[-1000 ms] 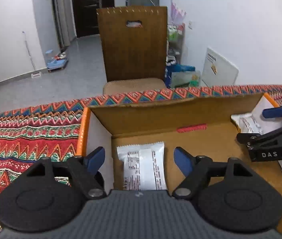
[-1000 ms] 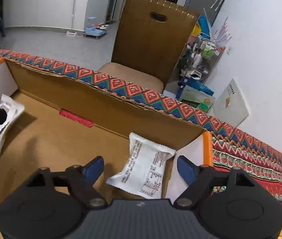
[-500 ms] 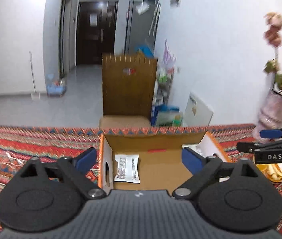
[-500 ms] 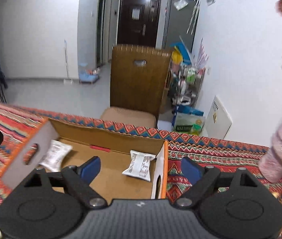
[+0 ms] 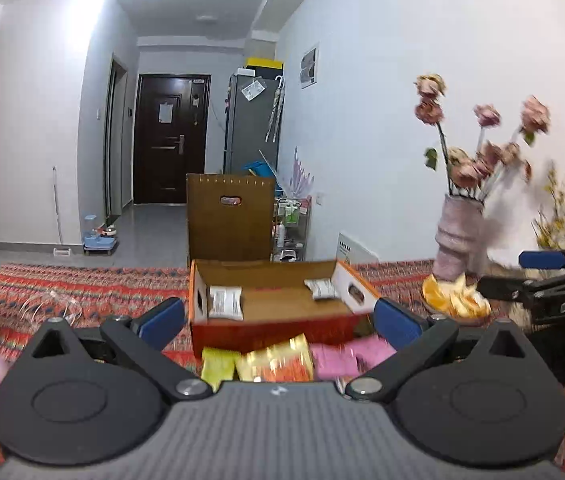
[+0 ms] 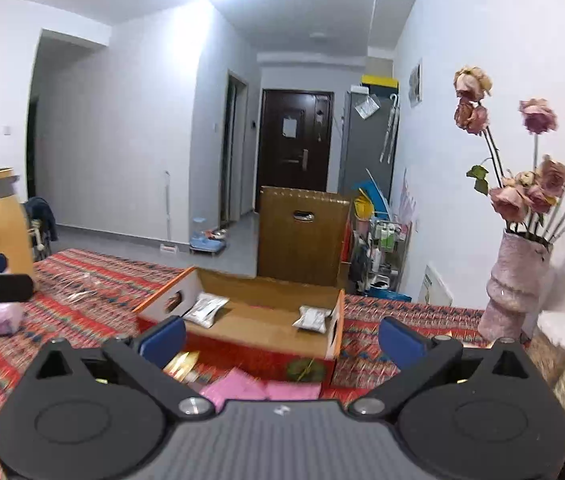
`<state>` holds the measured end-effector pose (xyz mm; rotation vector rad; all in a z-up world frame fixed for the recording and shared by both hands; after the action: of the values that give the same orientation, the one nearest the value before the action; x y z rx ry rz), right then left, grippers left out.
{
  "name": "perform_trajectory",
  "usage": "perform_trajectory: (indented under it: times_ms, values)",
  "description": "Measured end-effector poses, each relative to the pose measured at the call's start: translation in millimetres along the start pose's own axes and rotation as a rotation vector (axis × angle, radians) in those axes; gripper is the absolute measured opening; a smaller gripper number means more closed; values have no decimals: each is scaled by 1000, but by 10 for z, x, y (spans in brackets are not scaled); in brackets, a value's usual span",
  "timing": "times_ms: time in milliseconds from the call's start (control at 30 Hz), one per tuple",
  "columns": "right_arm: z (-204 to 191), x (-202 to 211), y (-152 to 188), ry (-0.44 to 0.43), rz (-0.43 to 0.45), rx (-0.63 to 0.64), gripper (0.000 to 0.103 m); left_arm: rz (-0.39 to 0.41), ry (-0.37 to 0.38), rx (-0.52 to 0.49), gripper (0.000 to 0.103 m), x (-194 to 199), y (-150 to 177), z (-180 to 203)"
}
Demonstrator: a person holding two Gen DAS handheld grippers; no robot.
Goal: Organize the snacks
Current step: 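Withdraw both tools from the box back toward the snack pile, then grasp a green bar with the left tool while the right tool grasps a white cake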
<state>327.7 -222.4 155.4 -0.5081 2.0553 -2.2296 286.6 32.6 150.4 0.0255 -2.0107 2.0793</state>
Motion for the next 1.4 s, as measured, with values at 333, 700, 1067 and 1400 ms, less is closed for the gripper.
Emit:
perform_trajectory:
  times_ms: [333,700,1067,1400]
  values:
    - [-241,876,1016,81,16,-96,103,-12,-70,20,103,726,911,151]
    - [-502,1074,1807,87,-70,-162,103,-79,-38,-6,103,801,1376,173]
    - [-562,875,1791,97,-83,-153,101,-117,-56,-4,103,549,1415,34]
    - [-628,330,1616,49,-113,-127,85,-178,-41,-39,89,-152,1323,-379]
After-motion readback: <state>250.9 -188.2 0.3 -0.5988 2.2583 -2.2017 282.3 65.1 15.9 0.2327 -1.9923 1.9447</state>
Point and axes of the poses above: each gripper's, at about its wrist camera, not at the fingertips, and x roughly against the way its jaws point, z to its right, y to its underside, the point moved 4 cm from there along -x, roughly the way its jaws point, and after that the axes turned 6 degrees about z, right-handed, at the moved point
